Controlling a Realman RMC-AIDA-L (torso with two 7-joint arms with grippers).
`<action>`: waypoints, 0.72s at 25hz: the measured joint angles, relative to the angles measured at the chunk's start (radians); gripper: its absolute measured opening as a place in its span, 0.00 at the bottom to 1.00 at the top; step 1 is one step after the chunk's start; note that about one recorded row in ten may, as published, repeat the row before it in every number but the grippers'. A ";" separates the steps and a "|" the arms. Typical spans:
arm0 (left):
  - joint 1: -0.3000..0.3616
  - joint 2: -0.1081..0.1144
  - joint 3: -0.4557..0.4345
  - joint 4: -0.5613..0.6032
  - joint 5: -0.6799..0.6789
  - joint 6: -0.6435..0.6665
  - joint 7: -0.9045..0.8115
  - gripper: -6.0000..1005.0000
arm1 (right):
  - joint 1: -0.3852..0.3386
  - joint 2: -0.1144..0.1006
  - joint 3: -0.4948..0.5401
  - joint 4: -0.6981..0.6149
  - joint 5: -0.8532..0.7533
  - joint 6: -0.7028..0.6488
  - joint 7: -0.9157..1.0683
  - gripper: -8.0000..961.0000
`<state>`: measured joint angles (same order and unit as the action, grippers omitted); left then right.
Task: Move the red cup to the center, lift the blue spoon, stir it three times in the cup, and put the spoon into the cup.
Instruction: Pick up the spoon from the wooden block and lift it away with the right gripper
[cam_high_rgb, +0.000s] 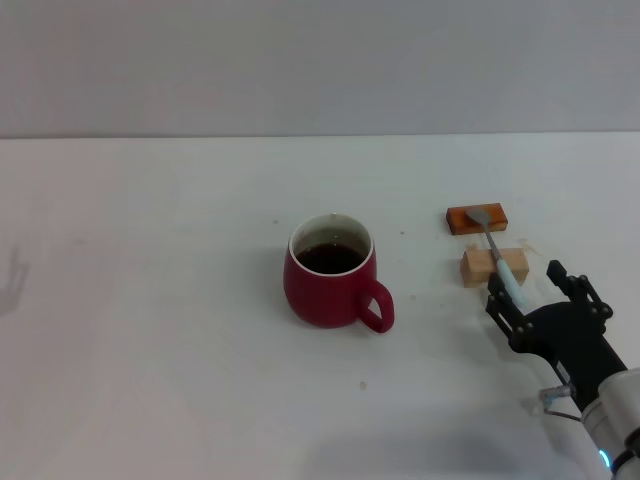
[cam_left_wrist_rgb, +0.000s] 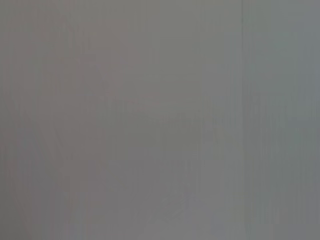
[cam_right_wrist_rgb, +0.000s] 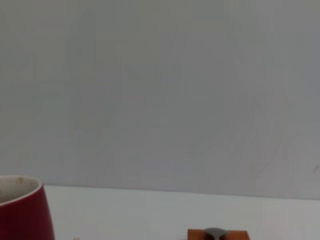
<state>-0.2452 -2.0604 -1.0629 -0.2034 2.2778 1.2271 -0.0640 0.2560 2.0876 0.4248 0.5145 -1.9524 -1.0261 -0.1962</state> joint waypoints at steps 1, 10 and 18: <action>-0.001 0.000 0.000 0.002 0.000 0.000 0.000 0.84 | 0.006 0.001 0.001 -0.002 0.001 0.012 0.001 0.78; -0.002 0.000 0.000 0.007 0.000 0.003 0.000 0.84 | 0.034 -0.004 0.000 -0.019 0.002 0.058 0.086 0.78; -0.004 0.000 -0.008 0.007 0.000 0.003 0.000 0.84 | 0.048 -0.004 0.000 -0.029 0.000 0.068 0.088 0.78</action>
<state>-0.2495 -2.0600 -1.0709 -0.1963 2.2779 1.2303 -0.0645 0.3042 2.0835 0.4249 0.4856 -1.9519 -0.9585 -0.1087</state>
